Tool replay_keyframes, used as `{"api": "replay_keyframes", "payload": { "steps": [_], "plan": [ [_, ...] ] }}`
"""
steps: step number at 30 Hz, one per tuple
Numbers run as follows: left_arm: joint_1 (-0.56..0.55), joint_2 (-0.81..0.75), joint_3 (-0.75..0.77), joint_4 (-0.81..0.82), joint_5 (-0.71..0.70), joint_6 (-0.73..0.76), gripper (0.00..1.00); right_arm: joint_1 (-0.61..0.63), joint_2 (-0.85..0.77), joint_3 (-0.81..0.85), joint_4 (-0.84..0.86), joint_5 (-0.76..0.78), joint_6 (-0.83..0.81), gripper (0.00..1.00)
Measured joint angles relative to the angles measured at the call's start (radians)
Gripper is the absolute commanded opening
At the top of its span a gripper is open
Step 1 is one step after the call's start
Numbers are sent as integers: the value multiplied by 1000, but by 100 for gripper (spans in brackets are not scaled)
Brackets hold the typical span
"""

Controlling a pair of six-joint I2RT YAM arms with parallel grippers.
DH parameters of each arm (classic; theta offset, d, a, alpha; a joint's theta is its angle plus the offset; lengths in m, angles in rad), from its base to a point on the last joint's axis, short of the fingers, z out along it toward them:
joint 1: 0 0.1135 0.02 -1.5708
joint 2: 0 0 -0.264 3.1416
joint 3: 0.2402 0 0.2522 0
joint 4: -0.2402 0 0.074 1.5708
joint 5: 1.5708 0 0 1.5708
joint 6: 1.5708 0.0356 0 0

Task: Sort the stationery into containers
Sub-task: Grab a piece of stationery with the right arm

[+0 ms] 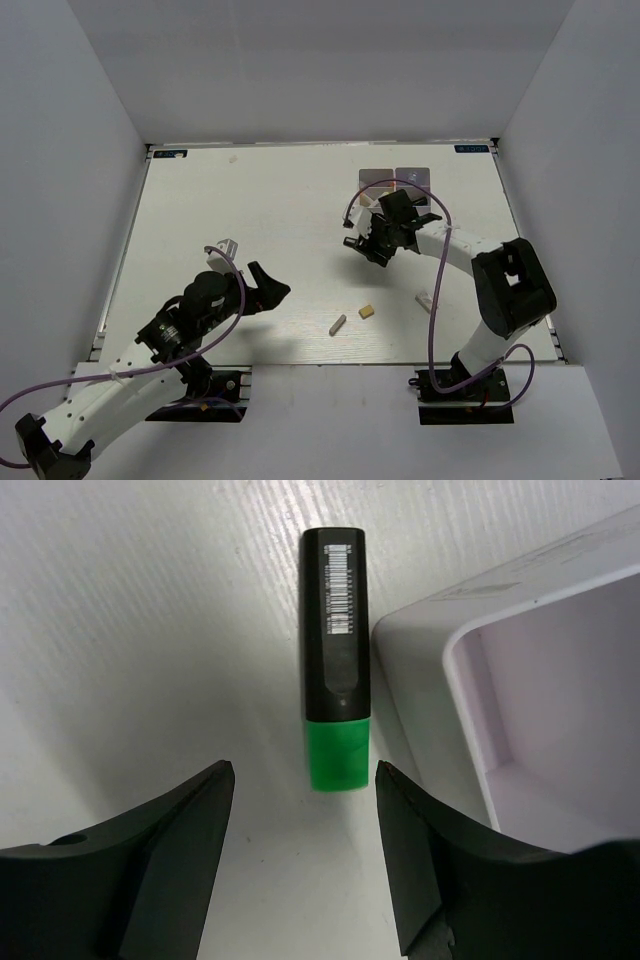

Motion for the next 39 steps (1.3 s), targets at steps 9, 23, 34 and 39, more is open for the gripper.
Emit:
{"api": "replay_keyframes", "payload": {
  "steps": [9, 23, 34, 39],
  "plan": [
    [0, 9, 0, 0, 3, 1, 100, 23, 49, 26, 39, 72, 33, 65],
    [0, 18, 0, 0, 3, 1, 100, 39, 85, 30, 37, 84, 45, 48],
    [0, 18, 0, 0, 4, 1, 100, 60, 73, -20, 79, 101, 47, 26],
    [0, 18, 0, 1, 4, 1, 100, 80, 34, -63, 72, 89, 39, 15]
  ]
}}
